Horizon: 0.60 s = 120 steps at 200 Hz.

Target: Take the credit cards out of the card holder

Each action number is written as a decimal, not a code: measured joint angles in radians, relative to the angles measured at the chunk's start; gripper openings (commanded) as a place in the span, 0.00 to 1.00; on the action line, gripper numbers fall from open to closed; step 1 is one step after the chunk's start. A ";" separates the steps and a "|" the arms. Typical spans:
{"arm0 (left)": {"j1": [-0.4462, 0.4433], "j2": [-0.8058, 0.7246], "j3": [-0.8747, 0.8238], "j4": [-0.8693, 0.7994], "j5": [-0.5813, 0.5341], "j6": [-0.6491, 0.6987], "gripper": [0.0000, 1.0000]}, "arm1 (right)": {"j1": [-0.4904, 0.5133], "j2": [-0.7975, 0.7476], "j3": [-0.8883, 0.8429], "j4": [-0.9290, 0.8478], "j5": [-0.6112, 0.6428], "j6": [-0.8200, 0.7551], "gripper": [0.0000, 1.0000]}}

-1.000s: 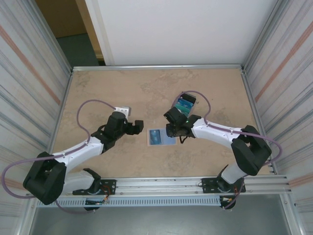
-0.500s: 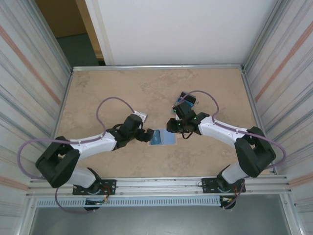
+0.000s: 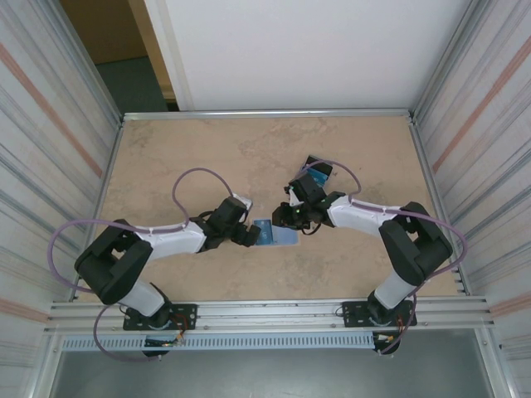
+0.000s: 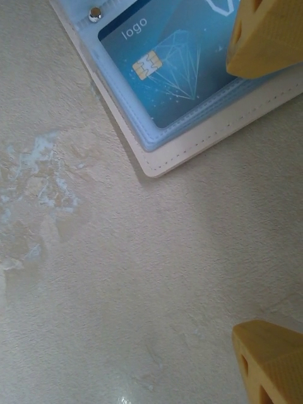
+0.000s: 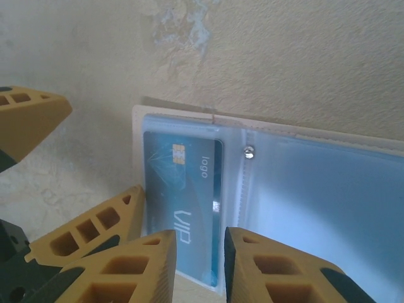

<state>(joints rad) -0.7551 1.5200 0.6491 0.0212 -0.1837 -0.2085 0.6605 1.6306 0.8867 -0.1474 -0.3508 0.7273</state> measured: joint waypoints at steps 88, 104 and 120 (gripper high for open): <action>-0.013 0.025 0.019 0.000 -0.020 0.000 0.99 | -0.028 0.040 -0.063 0.122 -0.100 0.055 0.21; -0.013 0.025 0.019 0.000 -0.021 0.000 0.99 | -0.041 0.049 -0.086 0.153 -0.123 0.072 0.19; -0.013 0.025 0.019 -0.002 -0.023 -0.001 0.99 | -0.048 0.061 -0.096 0.171 -0.140 0.081 0.18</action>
<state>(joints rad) -0.7681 1.5452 0.6678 0.0189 -0.2070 -0.2092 0.6125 1.6920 0.7906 0.0238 -0.4904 0.8085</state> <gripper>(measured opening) 0.987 0.190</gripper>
